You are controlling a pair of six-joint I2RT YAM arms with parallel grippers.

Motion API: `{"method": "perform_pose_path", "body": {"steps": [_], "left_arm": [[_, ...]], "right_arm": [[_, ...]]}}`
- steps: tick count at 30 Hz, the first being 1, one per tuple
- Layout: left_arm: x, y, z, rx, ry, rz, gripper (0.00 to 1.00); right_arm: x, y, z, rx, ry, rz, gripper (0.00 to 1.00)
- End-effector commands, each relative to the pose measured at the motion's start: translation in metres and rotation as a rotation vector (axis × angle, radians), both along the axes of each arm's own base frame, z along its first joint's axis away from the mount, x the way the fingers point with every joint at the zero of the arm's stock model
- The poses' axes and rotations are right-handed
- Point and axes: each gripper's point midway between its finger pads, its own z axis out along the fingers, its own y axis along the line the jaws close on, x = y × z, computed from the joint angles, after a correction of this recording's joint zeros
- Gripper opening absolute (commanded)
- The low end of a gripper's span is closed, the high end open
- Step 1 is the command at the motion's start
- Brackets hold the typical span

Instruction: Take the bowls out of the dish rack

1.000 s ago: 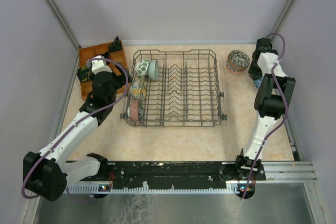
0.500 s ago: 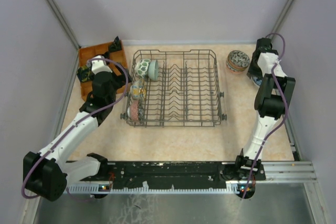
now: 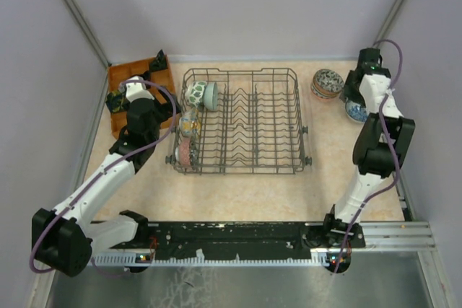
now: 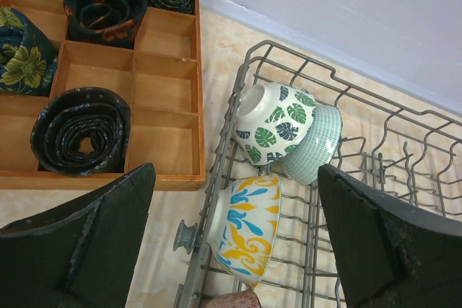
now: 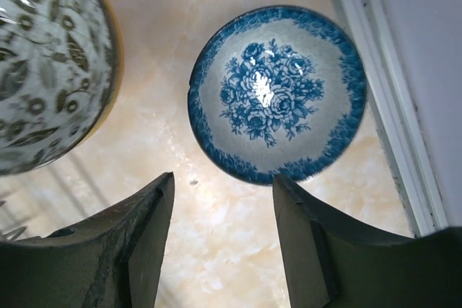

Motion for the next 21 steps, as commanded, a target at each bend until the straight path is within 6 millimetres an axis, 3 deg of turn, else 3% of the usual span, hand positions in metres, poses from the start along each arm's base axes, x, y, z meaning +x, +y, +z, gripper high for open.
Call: {"method": "perform_pose_path", "body": {"steps": [1,4,6,9,13,16,21], "left_arm": [[-0.003,-0.001,0.012,-0.021,-0.027,0.0,0.99],[-0.004,-0.002,0.01,-0.025,-0.028,-0.003,0.99],[-0.002,-0.003,0.008,-0.025,-0.024,-0.007,0.99],[-0.001,-0.004,0.006,-0.024,-0.018,-0.006,0.99],[-0.001,0.001,0.005,-0.017,-0.017,0.018,0.99],[0.0,0.003,0.005,-0.006,-0.012,0.032,0.99],[0.001,0.003,0.007,-0.002,-0.012,0.033,0.99]], "right_arm": [[-0.011,-0.001,0.083,-0.041,-0.188,-0.019,0.58],[-0.02,0.015,0.118,-0.022,-0.274,0.025,0.59],[-0.021,0.046,0.147,0.0,-0.362,0.114,0.62],[-0.02,0.116,0.174,0.068,-0.475,0.305,0.67],[-0.029,0.222,0.196,0.251,-0.607,0.545,0.68],[-0.048,0.287,0.203,0.381,-0.678,0.675,0.69],[-0.084,0.373,0.188,0.581,-0.692,0.805,0.69]]}}
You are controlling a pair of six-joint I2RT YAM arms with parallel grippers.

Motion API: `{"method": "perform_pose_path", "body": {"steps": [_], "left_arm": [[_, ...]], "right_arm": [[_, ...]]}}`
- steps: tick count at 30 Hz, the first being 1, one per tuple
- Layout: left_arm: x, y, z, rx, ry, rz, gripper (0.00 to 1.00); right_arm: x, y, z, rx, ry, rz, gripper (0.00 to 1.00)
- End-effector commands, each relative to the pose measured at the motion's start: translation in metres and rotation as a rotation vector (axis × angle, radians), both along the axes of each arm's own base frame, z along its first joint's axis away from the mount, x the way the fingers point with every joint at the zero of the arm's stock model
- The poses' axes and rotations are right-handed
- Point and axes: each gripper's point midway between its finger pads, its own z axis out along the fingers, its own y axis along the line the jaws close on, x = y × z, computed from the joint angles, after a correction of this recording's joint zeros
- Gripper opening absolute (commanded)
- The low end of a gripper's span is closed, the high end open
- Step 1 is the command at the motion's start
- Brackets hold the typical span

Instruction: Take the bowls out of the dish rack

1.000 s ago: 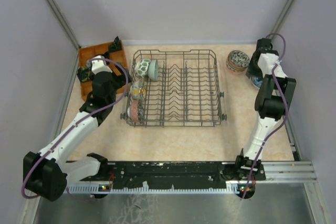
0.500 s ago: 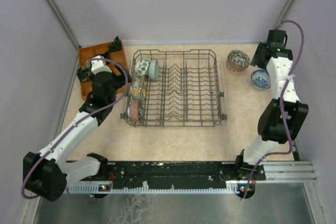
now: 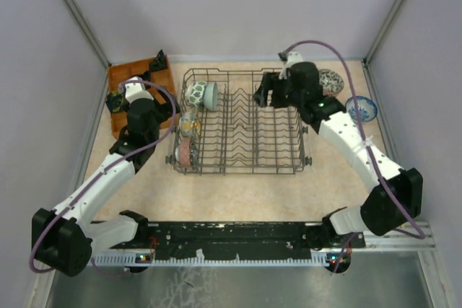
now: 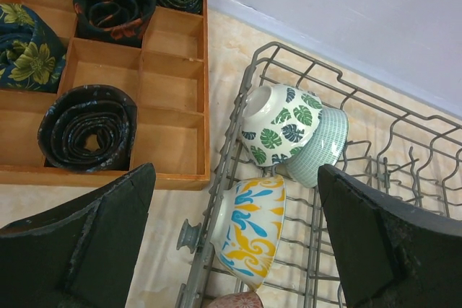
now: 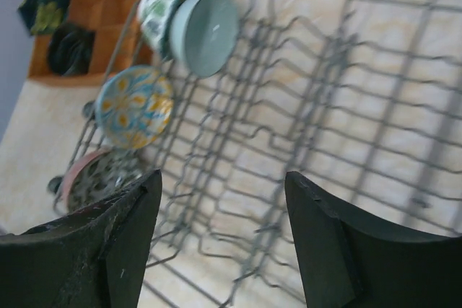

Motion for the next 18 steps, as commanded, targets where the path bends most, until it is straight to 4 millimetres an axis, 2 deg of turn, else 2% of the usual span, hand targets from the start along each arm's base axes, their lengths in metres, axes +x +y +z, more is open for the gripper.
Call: {"method": "perform_pose_path", "body": {"steps": [1,3,8,12,18], "left_arm": [[0.003,-0.001,0.009,0.001,-0.018,0.005,0.99],[0.002,-0.002,0.01,0.004,-0.018,0.001,0.99],[-0.001,0.0,0.007,0.017,-0.012,-0.002,0.99],[-0.002,0.001,0.004,0.025,-0.005,-0.004,0.99],[-0.003,0.001,0.0,0.03,0.005,-0.008,0.99]], "right_arm": [[-0.026,0.073,0.023,0.215,-0.069,0.158,0.69],[-0.044,0.103,0.012,0.237,-0.042,0.227,0.69],[-0.078,0.153,-0.016,0.31,0.014,0.348,0.68],[-0.097,0.18,-0.033,0.322,0.048,0.412,0.68],[-0.113,0.211,-0.058,0.354,0.095,0.47,0.67]]}}
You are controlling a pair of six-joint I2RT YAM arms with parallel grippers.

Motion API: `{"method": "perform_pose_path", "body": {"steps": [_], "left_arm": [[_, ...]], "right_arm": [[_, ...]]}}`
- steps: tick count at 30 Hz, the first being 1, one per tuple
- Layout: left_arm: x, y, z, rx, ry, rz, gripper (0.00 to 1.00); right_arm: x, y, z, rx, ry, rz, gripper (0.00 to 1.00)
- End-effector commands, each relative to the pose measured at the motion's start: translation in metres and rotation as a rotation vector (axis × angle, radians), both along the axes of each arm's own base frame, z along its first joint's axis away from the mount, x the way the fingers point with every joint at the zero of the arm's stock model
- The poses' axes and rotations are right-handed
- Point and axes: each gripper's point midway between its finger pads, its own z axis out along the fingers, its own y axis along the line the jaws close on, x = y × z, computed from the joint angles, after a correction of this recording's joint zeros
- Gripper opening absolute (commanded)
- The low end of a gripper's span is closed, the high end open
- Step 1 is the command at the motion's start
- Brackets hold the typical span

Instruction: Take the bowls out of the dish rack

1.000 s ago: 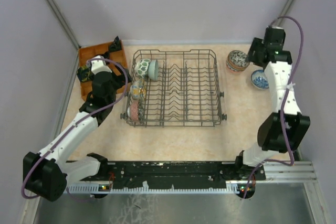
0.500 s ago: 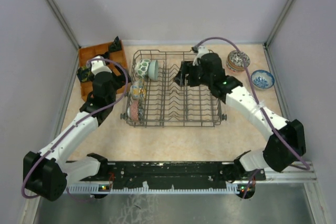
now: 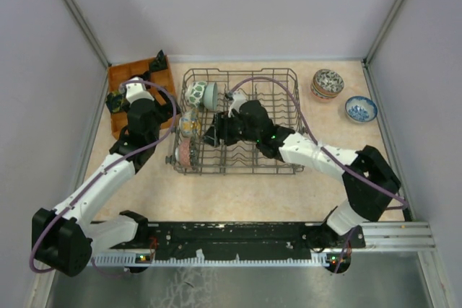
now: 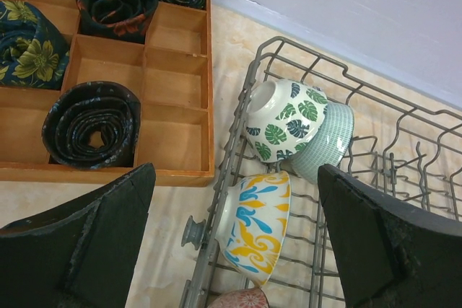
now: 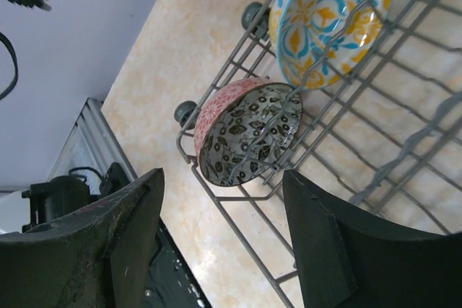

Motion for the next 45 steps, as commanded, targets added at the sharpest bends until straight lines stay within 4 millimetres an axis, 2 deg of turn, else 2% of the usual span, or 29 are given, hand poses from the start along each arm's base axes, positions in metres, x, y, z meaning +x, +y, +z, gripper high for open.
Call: {"method": "perform_pose_path", "body": {"steps": [1,6,7,8,14,22,29,33,38,45], "left_arm": [[-0.003,0.0,0.003,0.006,-0.011,-0.007,0.99],[-0.004,-0.003,-0.002,-0.002,-0.005,-0.018,0.99],[-0.004,-0.002,-0.003,-0.002,-0.004,-0.018,0.99],[-0.004,-0.002,-0.003,-0.002,-0.004,-0.017,0.99],[-0.005,0.001,-0.005,0.006,-0.005,-0.008,0.99],[-0.004,0.007,-0.004,0.026,0.004,0.025,0.99],[-0.002,0.021,-0.007,0.034,0.022,0.086,0.99],[-0.001,0.039,-0.008,0.018,0.028,0.128,0.99],[-0.004,0.058,-0.012,-0.025,0.033,0.17,0.99],[-0.006,0.067,-0.011,-0.045,0.025,0.206,0.99]], "right_arm": [[-0.006,0.029,0.011,0.104,-0.025,0.047,0.66],[-0.011,0.048,-0.003,0.109,-0.006,0.089,0.64],[-0.012,0.052,0.001,0.119,-0.009,0.099,0.64],[-0.013,0.057,-0.012,0.104,0.009,0.107,0.63],[-0.018,0.075,-0.024,0.097,0.031,0.147,0.6],[-0.026,0.09,-0.023,0.132,0.039,0.192,0.55],[-0.031,0.105,-0.027,0.132,0.048,0.221,0.53],[-0.032,0.108,-0.03,0.136,0.055,0.226,0.5],[-0.031,0.109,-0.031,0.139,0.056,0.225,0.4],[-0.03,0.111,-0.035,0.137,0.061,0.222,0.3]]}}
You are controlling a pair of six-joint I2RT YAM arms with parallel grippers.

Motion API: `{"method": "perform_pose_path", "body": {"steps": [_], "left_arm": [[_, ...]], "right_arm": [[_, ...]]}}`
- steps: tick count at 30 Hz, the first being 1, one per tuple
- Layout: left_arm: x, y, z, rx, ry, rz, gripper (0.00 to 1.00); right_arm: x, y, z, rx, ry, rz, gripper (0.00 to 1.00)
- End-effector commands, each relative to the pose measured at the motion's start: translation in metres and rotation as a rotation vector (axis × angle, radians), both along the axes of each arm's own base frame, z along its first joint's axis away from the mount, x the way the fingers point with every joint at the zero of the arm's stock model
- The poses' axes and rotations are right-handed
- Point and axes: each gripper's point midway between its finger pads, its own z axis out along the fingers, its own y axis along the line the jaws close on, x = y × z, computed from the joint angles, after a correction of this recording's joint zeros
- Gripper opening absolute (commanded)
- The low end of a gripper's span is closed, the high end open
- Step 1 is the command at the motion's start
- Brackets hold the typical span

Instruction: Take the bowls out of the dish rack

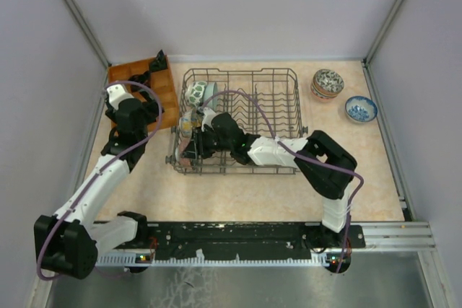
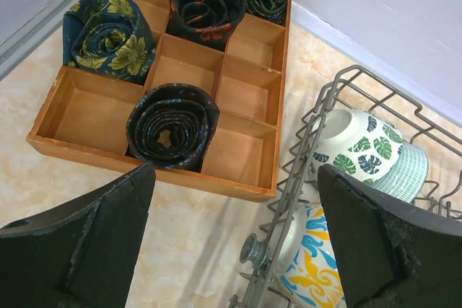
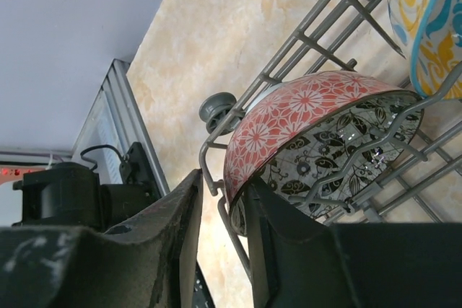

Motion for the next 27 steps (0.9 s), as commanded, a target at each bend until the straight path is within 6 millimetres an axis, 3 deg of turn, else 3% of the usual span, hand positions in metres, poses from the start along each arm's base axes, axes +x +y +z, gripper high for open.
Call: {"method": "perform_pose_path", "body": {"steps": [1,10,14,27], "left_arm": [[-0.004,0.003,0.003,-0.024,-0.018,0.009,0.99],[-0.003,0.004,0.001,-0.027,-0.017,0.013,0.99],[-0.002,0.004,0.0,-0.029,-0.015,0.012,0.99],[-0.002,0.004,0.0,-0.031,-0.017,0.012,0.99]], "right_arm": [[0.004,0.018,0.031,0.089,-0.059,0.016,0.27],[0.006,0.02,0.03,0.106,-0.063,0.009,0.06],[0.008,0.014,0.041,0.121,-0.094,-0.013,0.0],[-0.002,0.0,0.119,0.283,-0.227,-0.008,0.0]]}}
